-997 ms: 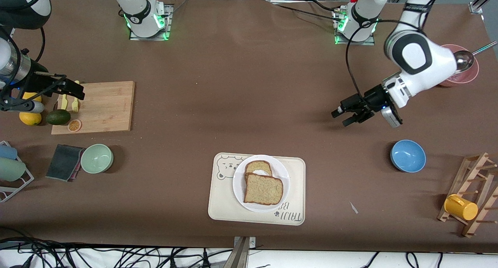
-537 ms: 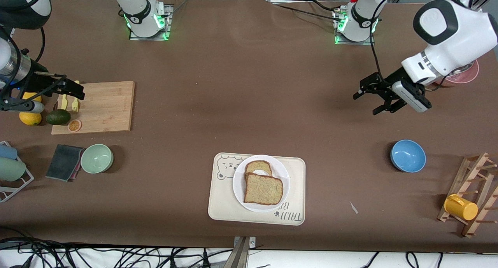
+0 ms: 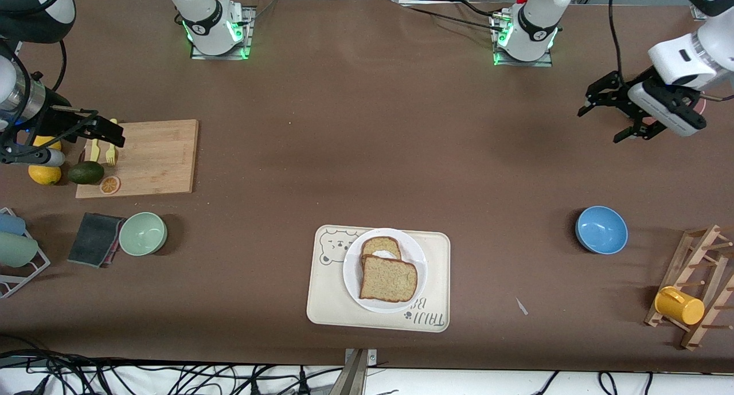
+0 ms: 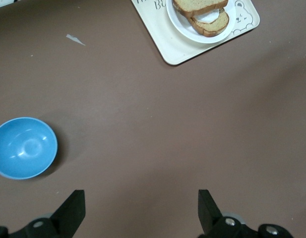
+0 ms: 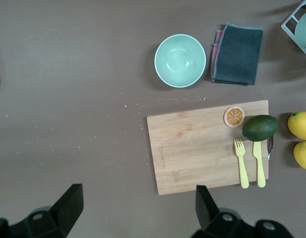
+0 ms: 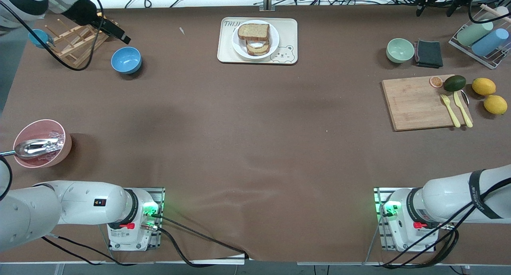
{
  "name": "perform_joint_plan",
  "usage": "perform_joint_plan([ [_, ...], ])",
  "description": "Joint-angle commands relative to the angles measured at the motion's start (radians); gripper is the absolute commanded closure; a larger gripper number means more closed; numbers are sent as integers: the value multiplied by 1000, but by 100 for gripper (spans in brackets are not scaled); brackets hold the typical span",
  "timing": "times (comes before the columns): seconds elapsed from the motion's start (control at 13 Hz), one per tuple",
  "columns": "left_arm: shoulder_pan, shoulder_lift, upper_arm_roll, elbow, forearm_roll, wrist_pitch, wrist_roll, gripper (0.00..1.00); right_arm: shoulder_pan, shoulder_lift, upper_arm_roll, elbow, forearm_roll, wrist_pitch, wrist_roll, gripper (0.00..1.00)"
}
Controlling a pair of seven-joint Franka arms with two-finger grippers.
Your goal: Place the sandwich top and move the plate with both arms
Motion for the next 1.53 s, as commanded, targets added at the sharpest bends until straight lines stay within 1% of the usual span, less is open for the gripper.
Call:
perform_joint_plan([
  [0.0,-18,50,-10,168,117,-140,-106,0,-11,-10,6,-6,16,-4,-10,0],
  [0.15,-23,112,-23,280,146,-245,-180,0,-11,-10,6,-6,16,-4,-10,0],
  [0.23,-23,133,-26,320,154,-283,-218,0,-11,-10,6,-6,16,-4,-11,0],
  [0.46,-50,185,-27,365,154,-348,-362,0,-11,-10,6,-6,16,-4,-11,0],
  [0.69,-64,280,-27,495,195,-430,-455,0,-11,-10,6,-6,16,-4,-11,0],
  [0.77,-67,296,-27,519,197,-443,-484,0,-11,-10,6,-6,18,-4,-11,0],
  [0.84,-75,301,-30,520,204,-444,-516,0,-11,-10,6,-6,18,-4,-11,0],
  [1.0,-148,302,-36,528,327,-444,-592,0,-11,-10,6,-6,18,-4,-11,0],
  [1.07,-162,311,-58,552,341,-444,-646,0,-11,-10,6,-6,16,-4,-11,0],
  [1.23,-161,334,-70,597,337,-449,-682,0,-11,-9,6,-6,16,-4,-11,0],
  [1.38,-135,339,-66,606,306,-452,-682,0,-11,-10,6,-6,16,-4,-11,0],
  [1.46,-101,339,-67,606,280,-451,-683,0,-11,-10,6,-6,16,-4,-11,0],
])
